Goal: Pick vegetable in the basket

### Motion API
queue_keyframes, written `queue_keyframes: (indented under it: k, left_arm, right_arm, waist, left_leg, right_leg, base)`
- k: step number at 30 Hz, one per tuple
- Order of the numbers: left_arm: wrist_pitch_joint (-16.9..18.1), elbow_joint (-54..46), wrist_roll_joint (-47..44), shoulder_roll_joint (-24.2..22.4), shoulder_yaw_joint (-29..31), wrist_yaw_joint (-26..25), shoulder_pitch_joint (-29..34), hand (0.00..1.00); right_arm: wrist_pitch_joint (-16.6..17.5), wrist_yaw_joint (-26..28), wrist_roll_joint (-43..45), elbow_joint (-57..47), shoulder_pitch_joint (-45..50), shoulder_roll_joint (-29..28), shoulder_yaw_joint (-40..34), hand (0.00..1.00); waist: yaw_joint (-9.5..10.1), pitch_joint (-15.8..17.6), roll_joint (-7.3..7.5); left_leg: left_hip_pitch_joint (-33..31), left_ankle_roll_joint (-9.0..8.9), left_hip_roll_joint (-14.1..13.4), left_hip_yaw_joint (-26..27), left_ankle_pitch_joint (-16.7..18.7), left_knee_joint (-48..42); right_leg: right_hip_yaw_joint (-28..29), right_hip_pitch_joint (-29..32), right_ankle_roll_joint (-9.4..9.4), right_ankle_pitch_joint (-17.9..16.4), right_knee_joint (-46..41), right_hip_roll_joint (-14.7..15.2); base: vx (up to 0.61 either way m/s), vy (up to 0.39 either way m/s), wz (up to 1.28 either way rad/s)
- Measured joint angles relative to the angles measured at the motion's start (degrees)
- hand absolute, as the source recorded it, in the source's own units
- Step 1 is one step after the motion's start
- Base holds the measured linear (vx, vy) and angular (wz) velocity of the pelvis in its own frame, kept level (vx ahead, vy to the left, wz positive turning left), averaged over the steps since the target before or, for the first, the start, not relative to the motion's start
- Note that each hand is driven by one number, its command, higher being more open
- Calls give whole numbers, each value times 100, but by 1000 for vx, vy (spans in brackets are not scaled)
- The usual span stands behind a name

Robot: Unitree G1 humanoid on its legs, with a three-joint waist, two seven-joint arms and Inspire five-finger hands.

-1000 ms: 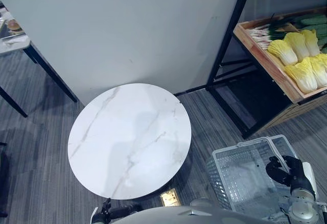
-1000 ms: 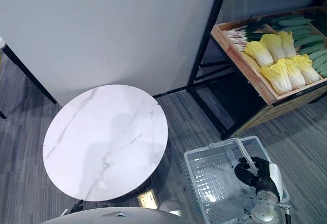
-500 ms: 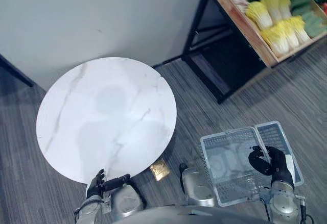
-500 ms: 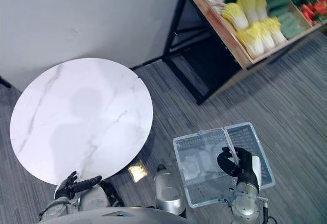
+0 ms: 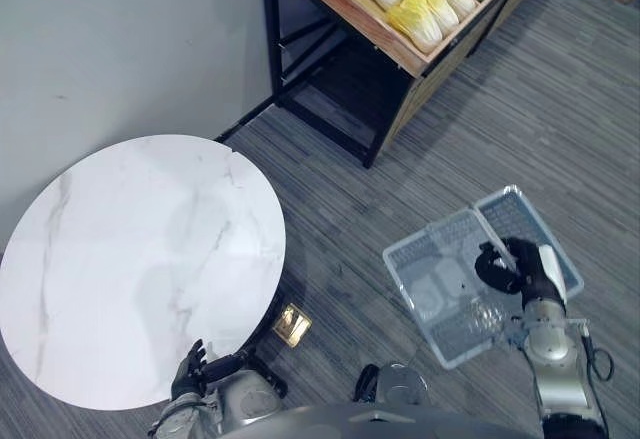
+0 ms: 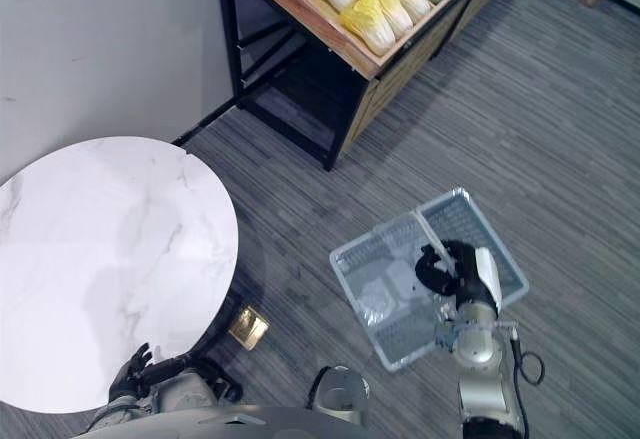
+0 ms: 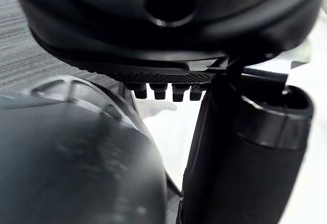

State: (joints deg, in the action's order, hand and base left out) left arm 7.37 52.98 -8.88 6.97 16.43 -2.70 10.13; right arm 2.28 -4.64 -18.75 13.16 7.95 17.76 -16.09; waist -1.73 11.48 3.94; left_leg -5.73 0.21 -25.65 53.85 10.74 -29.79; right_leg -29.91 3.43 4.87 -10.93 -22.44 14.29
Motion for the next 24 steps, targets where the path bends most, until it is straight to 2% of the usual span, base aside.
queue_keyframes:
  k: [1,4,6,7,8,9,10,11,12,13,14,15,16,17,18,19,20,24]
  left_arm:
    - [-27,62,0,-6,70,-55,57,100]
    - [-106,66,1,-60,56,-90,352,100]
    - [-117,66,-13,-126,27,-97,415,100]
    - [-132,62,-11,-105,7,-67,432,100]
    - [-108,36,4,-86,4,-78,445,100]
    - [-53,44,0,-40,5,-100,416,100]
    - [-72,60,-3,-33,-47,-71,314,100]
    - [-35,37,-8,-68,-174,-69,278,100]
    - [-14,29,-44,-140,-275,-70,303,100]
    - [-24,60,-56,-159,-283,-74,334,100]
    - [-10,68,-254,-139,-247,-87,422,100]
    - [22,61,-453,-168,-167,-68,429,100]
    - [52,45,-496,-199,-165,-74,431,100]
    - [114,46,-498,-233,-212,-64,418,100]
    - [125,64,-498,-322,-261,-33,399,100]
    - [114,138,-498,-360,-270,-33,362,100]
    - [123,152,-495,-356,-307,-32,364,100]
    - [101,278,-415,-298,-318,-3,322,100]
  right_arm:
    - [41,35,1,-15,5,11,0,0]
    - [178,36,9,-340,256,47,-4,0]
    - [236,36,128,-551,520,64,-32,0]
    - [237,36,134,-560,602,58,-33,0]
    - [232,36,142,-559,623,38,-35,0]
    - [228,8,161,-545,634,-51,-79,0]
    - [221,-76,166,-511,593,-67,-198,0]
    - [198,-99,164,-399,447,-27,-246,0]
    - [186,-83,155,-254,339,19,-163,0]
    - [171,-81,156,-215,280,-18,-99,0]
    - [167,-73,164,-197,341,-59,331,0]
    - [185,-76,163,-208,343,-76,444,0]
    - [198,-81,161,-208,335,-77,469,0]
    - [198,-84,161,-188,243,-47,475,0]
    - [198,-84,162,-143,27,-2,469,0]
    - [209,-75,177,-94,-32,-86,514,0]
    - [276,-68,178,-111,18,-83,534,0]
    - [311,-70,218,-231,62,11,526,0]
  waist:
    - [-15,-17,25]
    - [-155,-99,-19]
    - [-174,-192,-51]
    - [-176,-218,-43]
    - [-168,-210,-31]
    - [-174,-207,106]
    - [-185,-197,119]
    - [-169,-170,89]
    - [-91,-175,-53]
    - [-87,-189,-81]
    - [34,-139,22]
    - [113,-94,94]
    - [212,-108,85]
    - [325,-118,-7]
    - [358,-77,-303]
    - [387,-28,-245]
    - [388,-11,-261]
    - [298,-23,-308]
  left_leg:
    - [156,-2,1,66,-77,85]
    - [615,-195,-13,104,-227,299]
    - [755,-259,-111,150,-291,282]
    - [837,-192,-246,167,-372,114]
    - [801,-47,-439,106,-439,-261]
    - [602,-404,-205,-313,-125,-429]
    - [470,-542,387,-1012,164,38]
    - [434,-429,1075,-1829,240,695]
    - [648,-247,1383,-2446,-33,1198]
    - [682,-254,1400,-2628,-38,1152]
    - [575,-200,1406,-3355,-25,224]
    - [245,-92,1489,-3917,120,-463]
    - [160,-188,1745,-4428,445,-546]
    - [170,-314,2128,-5092,804,-78]
    - [341,-211,2324,-5683,853,690]
    - [465,-127,2363,-5522,743,621]
    - [454,-128,2369,-5530,744,485]
    - [542,-57,2456,-5344,791,368]
  right_leg:
    - [-14,-199,43,32,255,-94]
    - [-17,-709,51,42,681,-334]
    - [7,-927,44,48,975,-477]
    - [73,-1062,24,60,1080,-556]
    - [154,-1123,11,66,1113,-600]
    - [380,-1171,-88,22,1137,-491]
    - [472,-1098,-88,22,1076,-325]
    - [611,-989,-84,24,984,-222]
    - [844,-836,-60,27,895,-294]
    - [892,-883,-54,28,925,-355]
    - [1210,-1108,-46,260,1213,-427]
    - [1455,-1203,-142,326,1279,-417]
    - [1684,-1165,-130,342,1293,-374]
    - [1982,-1066,-125,343,1284,-374]
    - [2309,-972,-60,364,1265,-523]
    - [2634,-839,58,399,1227,-531]
    - [2804,-796,105,382,1265,-597]
    - [3085,-757,72,417,1385,-633]
  base:
    - [77,-94,-21]
    - [103,-121,-11]
    - [133,-134,-24]
    - [94,-84,-32]
    - [95,-43,-38]
    - [46,47,-23]
    - [24,167,-34]
    - [24,232,-75]
    - [50,192,-87]
    - [134,54,-137]
    - [128,-29,-117]
    - [136,42,-135]
    - [76,154,-118]
    - [85,293,-150]
    - [86,340,-170]
    - [67,296,-141]
    - [49,173,-93]
    - [45,74,-74]
